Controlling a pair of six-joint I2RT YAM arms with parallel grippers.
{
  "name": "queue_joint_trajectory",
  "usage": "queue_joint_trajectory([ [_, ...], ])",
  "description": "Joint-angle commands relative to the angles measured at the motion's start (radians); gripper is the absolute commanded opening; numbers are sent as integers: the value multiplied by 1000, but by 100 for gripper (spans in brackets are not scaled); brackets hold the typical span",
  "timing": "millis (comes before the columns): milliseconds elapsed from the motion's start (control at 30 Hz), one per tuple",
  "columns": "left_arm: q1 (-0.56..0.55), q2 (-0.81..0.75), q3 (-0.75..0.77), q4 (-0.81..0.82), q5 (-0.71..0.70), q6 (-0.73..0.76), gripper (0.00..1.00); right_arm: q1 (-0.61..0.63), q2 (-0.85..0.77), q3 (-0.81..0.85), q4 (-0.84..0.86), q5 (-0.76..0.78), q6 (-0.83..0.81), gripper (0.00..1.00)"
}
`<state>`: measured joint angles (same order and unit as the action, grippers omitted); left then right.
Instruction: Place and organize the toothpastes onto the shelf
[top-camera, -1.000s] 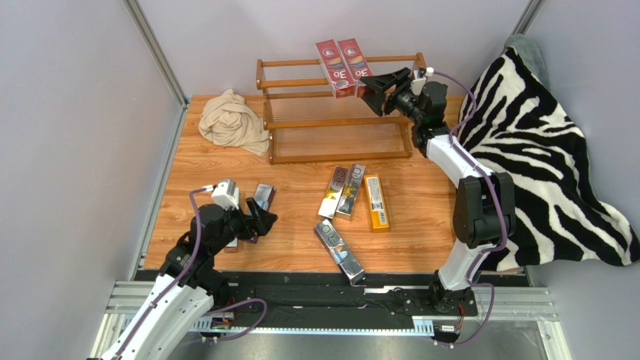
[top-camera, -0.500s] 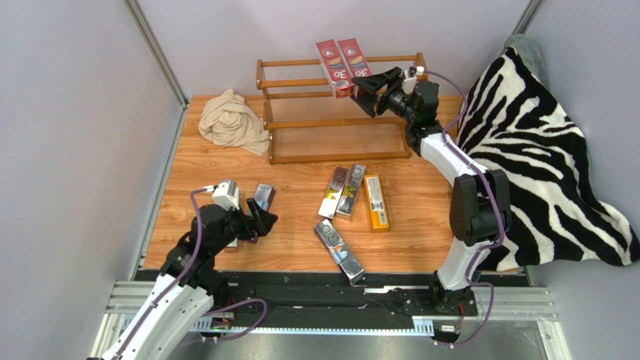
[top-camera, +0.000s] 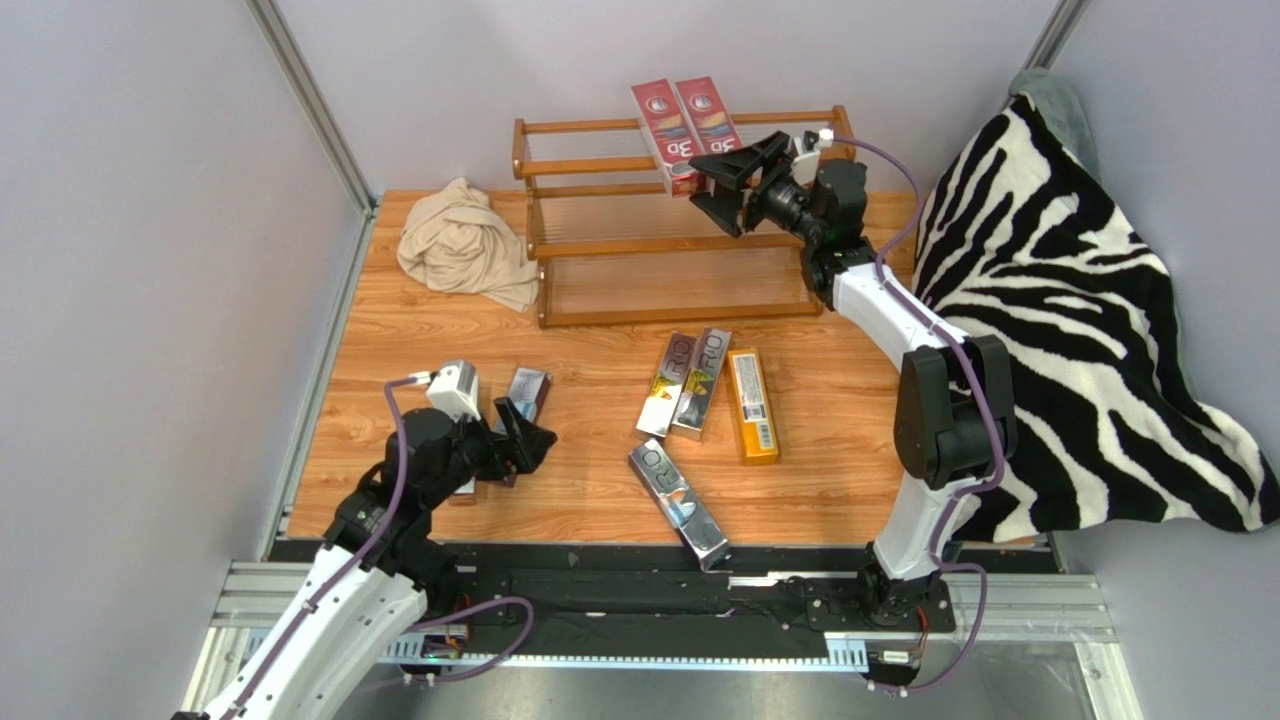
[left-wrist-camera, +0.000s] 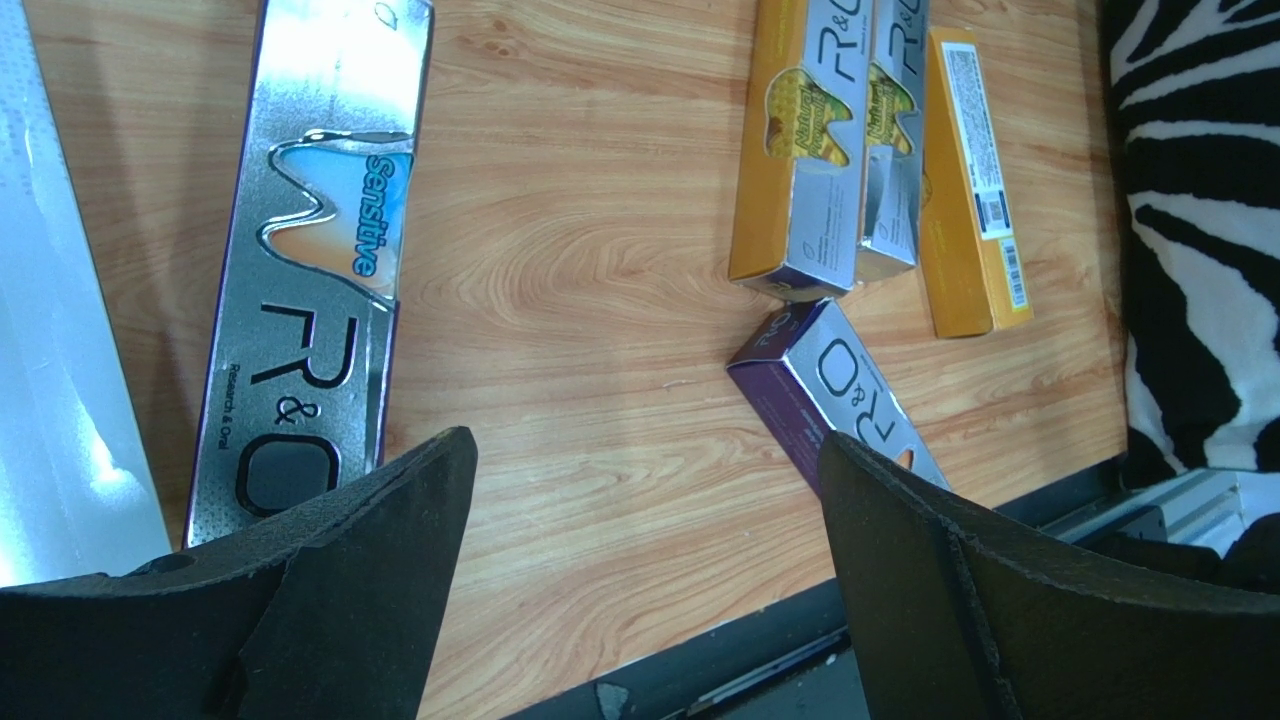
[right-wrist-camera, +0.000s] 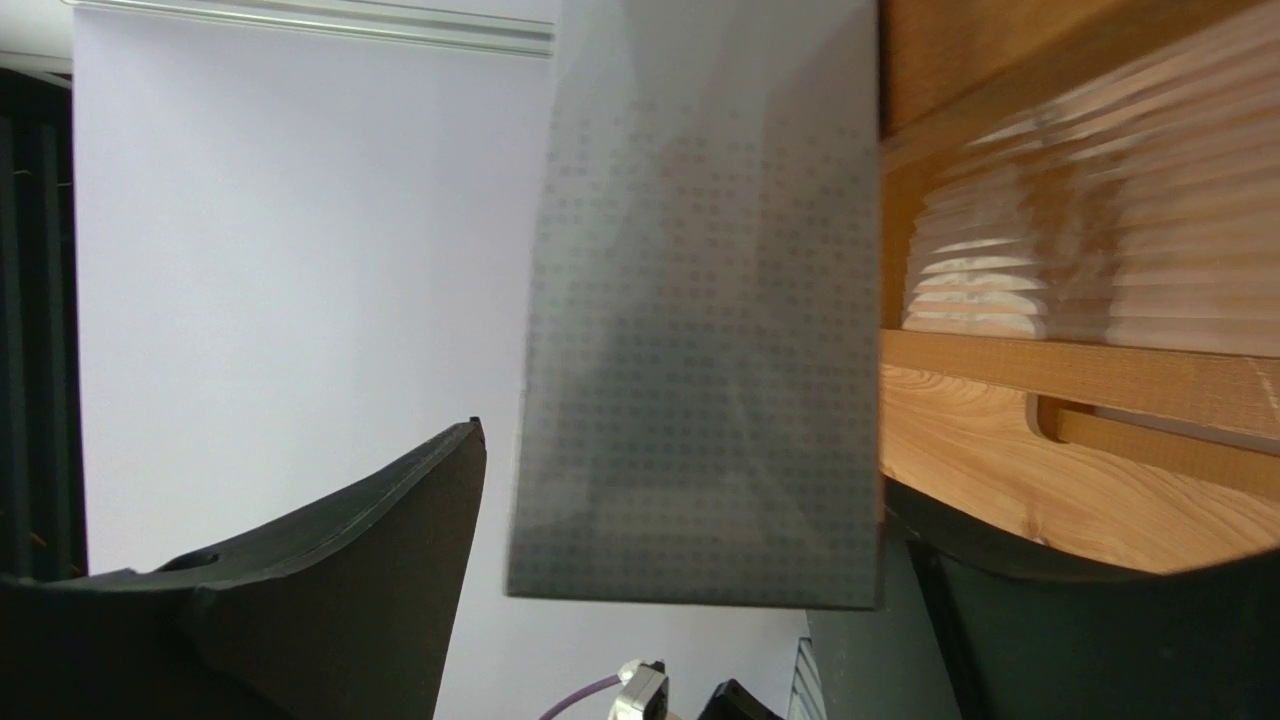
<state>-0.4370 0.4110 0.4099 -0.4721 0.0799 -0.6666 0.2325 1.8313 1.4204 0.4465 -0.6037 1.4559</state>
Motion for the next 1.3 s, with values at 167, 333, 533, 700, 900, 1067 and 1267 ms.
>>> queue_joint_trajectory([
  [167, 0, 20, -25, 55, 23, 19, 93, 4, -98, -100, -20, -24, -88, 82],
  [333, 0, 23, -37, 64, 26, 19, 93, -9, -177, -141, -110, 8, -179, 83],
  [533, 0, 26, -56, 92, 26, 18, 93, -16, -271, -175, -144, 53, -244, 83],
  [700, 0, 46, -60, 101, 41, 19, 93, -27, -271, -167, -181, 39, -239, 83],
  [900, 0, 45, -59, 89, 40, 28, 93, -90, -352, -248, -218, 71, -295, 76],
  [1067, 0, 43, -57, 82, 41, 30, 93, -105, -420, -154, -354, 157, -443, 65],
  [1267, 0, 45, -72, 99, 41, 19, 93, -117, -344, 13, -494, 249, -545, 12],
])
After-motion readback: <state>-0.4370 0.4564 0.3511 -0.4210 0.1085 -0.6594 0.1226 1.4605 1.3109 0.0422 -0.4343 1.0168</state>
